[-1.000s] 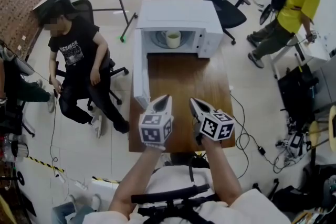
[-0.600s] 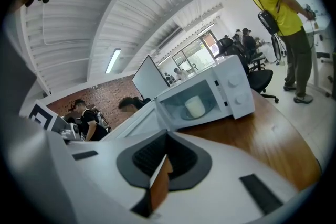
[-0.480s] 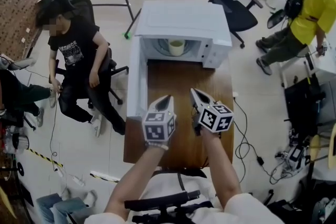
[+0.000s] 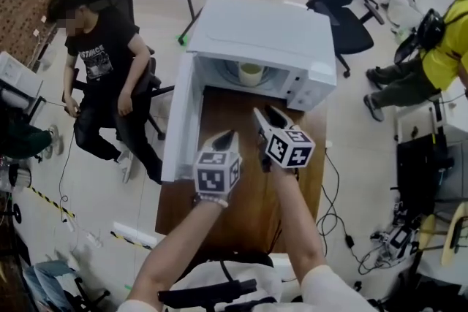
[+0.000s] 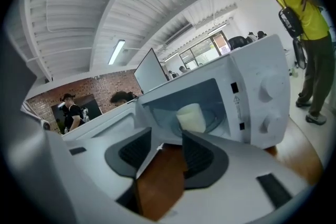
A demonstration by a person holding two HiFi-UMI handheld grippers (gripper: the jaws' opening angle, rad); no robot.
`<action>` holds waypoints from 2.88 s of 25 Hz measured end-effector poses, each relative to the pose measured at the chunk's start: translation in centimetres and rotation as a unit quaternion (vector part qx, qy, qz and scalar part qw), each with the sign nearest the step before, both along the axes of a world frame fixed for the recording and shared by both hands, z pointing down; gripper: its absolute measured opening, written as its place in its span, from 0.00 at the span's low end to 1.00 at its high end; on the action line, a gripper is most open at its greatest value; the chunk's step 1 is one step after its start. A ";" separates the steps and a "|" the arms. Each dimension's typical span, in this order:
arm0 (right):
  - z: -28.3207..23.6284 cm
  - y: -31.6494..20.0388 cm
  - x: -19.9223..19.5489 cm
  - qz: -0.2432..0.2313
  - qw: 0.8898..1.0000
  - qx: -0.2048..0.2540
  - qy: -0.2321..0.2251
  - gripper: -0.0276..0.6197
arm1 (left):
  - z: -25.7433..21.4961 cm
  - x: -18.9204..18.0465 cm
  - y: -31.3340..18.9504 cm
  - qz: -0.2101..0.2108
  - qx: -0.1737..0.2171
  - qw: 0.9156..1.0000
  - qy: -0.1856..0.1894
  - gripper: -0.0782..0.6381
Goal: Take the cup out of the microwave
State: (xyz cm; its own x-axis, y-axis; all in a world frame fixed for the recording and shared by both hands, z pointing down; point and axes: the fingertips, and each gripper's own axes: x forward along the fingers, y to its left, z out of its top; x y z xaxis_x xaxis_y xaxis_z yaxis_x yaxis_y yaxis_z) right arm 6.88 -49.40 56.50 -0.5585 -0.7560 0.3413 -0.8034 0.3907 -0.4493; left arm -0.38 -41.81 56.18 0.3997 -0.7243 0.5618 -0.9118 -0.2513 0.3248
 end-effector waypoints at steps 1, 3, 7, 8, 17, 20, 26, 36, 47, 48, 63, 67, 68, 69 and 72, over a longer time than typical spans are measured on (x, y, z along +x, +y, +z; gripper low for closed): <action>0.3 -0.9 -0.2 0.000 1.000 0.003 0.002 0.41 | 0.1 -0.2 -0.6 -0.004 -0.002 1.000 -0.001 0.11; 0.9 -2.7 -0.6 -0.003 1.000 0.007 0.007 0.49 | 0.5 -0.5 -1.8 -0.012 -0.006 1.000 0.001 0.11; 2.6 -6.0 -1.5 -0.005 0.999 0.017 0.030 0.65 | 1.4 -0.8 -4.3 -0.028 -0.010 1.000 0.007 0.11; 3.0 -6.8 -1.6 -0.006 0.999 0.020 0.041 0.67 | 1.5 -0.9 -4.8 -0.031 -0.010 0.999 0.007 0.11; 5.7 -13.2 -2.6 -0.011 0.994 0.035 0.108 0.87 | 2.4 -0.5 -7.7 -0.043 -0.016 0.999 0.016 0.11; 6.0 -14.9 -3.0 -0.018 0.992 0.038 0.119 0.95 | 3.0 -0.4 -8.6 -0.052 -0.019 0.998 0.019 0.11; 7.0 -17.1 -4.5 -0.014 0.991 0.049 0.126 0.95 | 2.8 -1.3 -9.7 -0.060 -0.016 0.998 0.018 0.11; 9.3 -19.3 -4.7 0.003 0.986 0.056 0.154 0.95 | 3.0 -1.5 -10.3 -0.056 -0.014 0.998 0.028 0.11; 8.8 -20.3 -5.9 0.006 0.982 0.081 0.168 0.86 | 3.5 -2.5 -11.2 -0.062 -0.020 0.998 0.027 0.11; 8.8 -20.3 -5.9 0.006 0.982 0.081 0.169 0.85 | 3.6 -2.6 -11.3 -0.062 -0.020 0.998 0.026 0.11; 6.4 -16.4 -4.9 0.012 0.983 0.082 0.167 0.78 | 2.0 -1.2 -8.9 -0.040 -0.009 0.999 0.029 0.11; 6.1 -13.4 -4.4 0.017 0.987 0.064 0.149 0.78 | 1.5 -1.2 -7.0 -0.033 -0.007 0.999 0.024 0.11; 5.7 -12.6 -4.2 0.019 0.987 0.062 0.147 0.78 | 1.2 -1.3 -6.5 -0.031 -0.003 0.999 0.021 0.11; 5.3 -11.7 -4.0 0.021 0.987 0.061 0.145 0.78 | 0.9 -1.4 -5.9 -0.028 0.001 0.999 0.018 0.11; 4.1 -9.1 -3.4 0.030 0.989 0.057 0.134 0.78 | -0.2 -1.5 -3.7 -0.017 0.012 1.000 0.018 0.11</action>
State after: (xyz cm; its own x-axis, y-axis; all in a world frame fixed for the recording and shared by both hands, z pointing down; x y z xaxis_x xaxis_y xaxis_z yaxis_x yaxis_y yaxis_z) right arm 3.46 -58.45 60.61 -0.4120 -0.8275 0.3815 -0.9112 0.3740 -0.1729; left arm -1.84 -45.49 55.98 0.3944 -0.7508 0.5298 -0.9078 -0.2287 0.3517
